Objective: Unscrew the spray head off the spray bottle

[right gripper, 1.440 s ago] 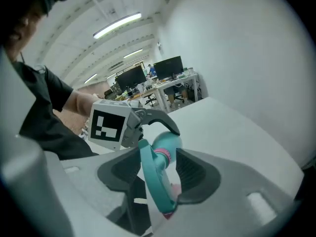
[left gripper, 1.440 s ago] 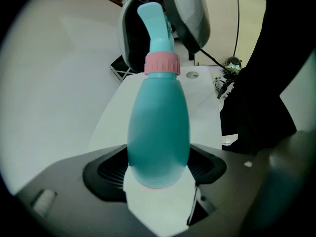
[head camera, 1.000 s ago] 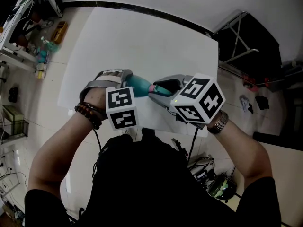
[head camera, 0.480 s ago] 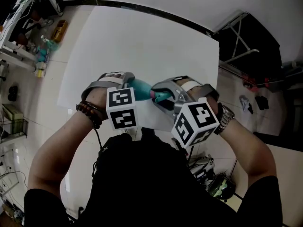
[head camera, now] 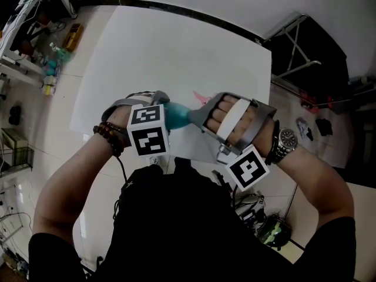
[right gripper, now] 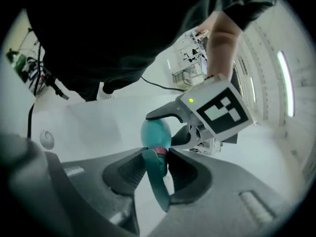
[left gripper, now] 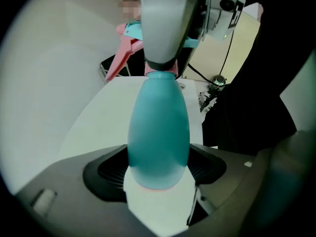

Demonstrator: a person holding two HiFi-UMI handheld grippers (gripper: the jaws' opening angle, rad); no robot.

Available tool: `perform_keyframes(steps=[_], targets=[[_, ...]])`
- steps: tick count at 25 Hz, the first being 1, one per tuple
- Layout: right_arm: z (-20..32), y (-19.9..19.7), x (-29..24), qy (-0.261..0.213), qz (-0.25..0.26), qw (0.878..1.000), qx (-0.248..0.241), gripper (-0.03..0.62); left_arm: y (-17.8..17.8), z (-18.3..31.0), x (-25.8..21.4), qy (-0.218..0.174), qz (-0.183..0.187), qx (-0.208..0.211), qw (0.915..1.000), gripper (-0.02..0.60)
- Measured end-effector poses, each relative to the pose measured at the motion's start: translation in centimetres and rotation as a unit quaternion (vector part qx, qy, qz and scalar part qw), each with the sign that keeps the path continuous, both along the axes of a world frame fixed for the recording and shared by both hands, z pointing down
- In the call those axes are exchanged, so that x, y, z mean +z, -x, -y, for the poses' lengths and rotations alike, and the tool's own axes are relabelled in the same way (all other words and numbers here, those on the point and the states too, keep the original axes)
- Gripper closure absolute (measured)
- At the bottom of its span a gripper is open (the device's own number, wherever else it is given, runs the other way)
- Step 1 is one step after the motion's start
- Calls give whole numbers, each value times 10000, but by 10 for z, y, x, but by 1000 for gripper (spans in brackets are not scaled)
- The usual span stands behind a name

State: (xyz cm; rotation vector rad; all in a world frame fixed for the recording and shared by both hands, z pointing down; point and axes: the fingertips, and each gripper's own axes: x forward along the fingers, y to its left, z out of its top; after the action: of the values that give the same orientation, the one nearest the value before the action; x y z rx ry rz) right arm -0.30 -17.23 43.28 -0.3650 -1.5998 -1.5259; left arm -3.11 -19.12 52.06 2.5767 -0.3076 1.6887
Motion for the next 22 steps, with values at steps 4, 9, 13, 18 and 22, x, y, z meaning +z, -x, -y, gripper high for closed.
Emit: perform_keyframes(steps=[4, 9, 13, 18, 22], targets=[[-9, -6, 4, -469, -112, 9963, -710, 476, -4, -14, 2, 374, -185, 193, 9989, 189], [-19, -15, 4, -776, -194, 9878, -1340, 477, -15, -32, 2, 900, -509, 406, 9938, 189], [-22, -17, 2, -892, -171, 9831, -1588, 477, -19, -37, -1, 1059, -698, 474, 9908, 189], [-22, -17, -2, -850, -114, 9847, -1518, 476, -19, -36, -4, 944, -728, 519, 9915, 190], [-11, -14, -8, -668, 75, 9933, -938, 462, -18, -21, -6, 444, -633, 344, 9964, 192]])
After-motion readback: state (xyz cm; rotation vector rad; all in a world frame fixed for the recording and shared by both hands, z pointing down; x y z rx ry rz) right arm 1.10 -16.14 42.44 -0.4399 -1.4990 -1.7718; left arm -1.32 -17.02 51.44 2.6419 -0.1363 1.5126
